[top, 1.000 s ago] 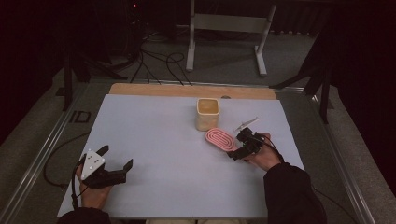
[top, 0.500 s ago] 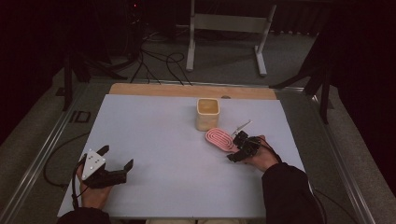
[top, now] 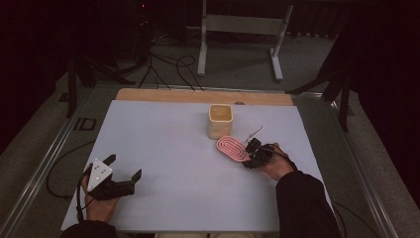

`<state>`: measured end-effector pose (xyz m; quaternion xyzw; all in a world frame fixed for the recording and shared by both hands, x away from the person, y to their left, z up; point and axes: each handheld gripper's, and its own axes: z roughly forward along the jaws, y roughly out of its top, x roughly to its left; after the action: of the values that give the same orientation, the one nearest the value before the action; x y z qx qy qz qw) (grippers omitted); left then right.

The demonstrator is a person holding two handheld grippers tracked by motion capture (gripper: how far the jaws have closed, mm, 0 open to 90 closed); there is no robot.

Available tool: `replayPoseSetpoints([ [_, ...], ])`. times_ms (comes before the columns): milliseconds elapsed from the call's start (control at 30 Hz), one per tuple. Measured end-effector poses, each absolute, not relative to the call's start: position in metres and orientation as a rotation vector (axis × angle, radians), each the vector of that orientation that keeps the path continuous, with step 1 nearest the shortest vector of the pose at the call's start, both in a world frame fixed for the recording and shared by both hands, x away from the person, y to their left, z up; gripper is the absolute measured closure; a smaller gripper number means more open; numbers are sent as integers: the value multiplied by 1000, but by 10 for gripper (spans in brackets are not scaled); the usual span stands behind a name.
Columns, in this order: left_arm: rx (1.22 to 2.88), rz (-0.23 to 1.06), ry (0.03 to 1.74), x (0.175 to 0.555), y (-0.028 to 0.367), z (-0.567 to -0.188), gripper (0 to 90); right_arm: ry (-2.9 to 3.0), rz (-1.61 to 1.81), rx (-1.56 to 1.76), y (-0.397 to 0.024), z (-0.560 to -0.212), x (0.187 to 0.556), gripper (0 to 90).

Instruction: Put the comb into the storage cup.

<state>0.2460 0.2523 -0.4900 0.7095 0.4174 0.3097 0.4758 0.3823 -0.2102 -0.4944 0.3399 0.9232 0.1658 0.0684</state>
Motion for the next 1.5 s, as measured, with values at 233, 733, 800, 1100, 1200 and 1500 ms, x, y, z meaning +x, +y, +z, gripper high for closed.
replayPoseSetpoints([
  [233, 1739, 760, 1018, 246, 252, -490, 1, 2783, 444, 981, -206, -493, 378, 690],
  [733, 1754, 765, 1017, 246, 251, -491, 2, 2713, 544, 1057, -216, -495, 358, 696],
  [800, 1756, 767, 1019, 247, 250, -491, 2, 2696, 561, 1059, -216, -494, 355, 696],
  [1100, 1762, 770, 1025, 247, 250, -491, 1, 2624, 665, 1059, -214, -488, 343, 696],
  [1200, 1761, 769, 1025, 247, 250, -491, 1, 2588, 710, 1054, -213, -485, 338, 696],
  [1500, 1760, 770, 1028, 247, 250, -491, 2, 2510, 823, 1047, -215, -481, 325, 696],
])
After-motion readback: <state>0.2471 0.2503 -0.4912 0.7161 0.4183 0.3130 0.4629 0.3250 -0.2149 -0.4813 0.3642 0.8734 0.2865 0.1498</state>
